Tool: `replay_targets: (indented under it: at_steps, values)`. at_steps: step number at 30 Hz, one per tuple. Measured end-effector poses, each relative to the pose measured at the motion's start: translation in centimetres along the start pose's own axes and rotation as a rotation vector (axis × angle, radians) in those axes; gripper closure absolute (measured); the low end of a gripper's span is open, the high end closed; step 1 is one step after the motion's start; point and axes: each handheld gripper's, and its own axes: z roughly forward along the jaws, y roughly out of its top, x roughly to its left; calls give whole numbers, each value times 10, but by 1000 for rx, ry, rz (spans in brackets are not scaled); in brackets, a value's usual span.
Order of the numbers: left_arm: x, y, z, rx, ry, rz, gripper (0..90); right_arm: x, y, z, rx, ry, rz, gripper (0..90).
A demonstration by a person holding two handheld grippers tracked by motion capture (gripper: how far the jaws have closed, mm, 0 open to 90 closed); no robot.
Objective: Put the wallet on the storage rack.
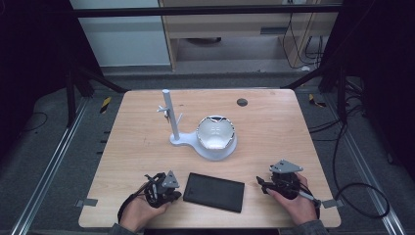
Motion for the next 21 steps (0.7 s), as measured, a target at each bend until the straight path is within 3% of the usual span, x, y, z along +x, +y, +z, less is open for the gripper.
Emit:
replay_targets:
  at_steps: [16, 21]
  values:
    - [-4, 1, 3, 3, -19, 19, 898, 2, 1, 0, -2, 5, -2, 308]
    - [-2, 0, 2, -12, -25, 5, 898, 9, 5, -3, -26, 39, -15, 307]
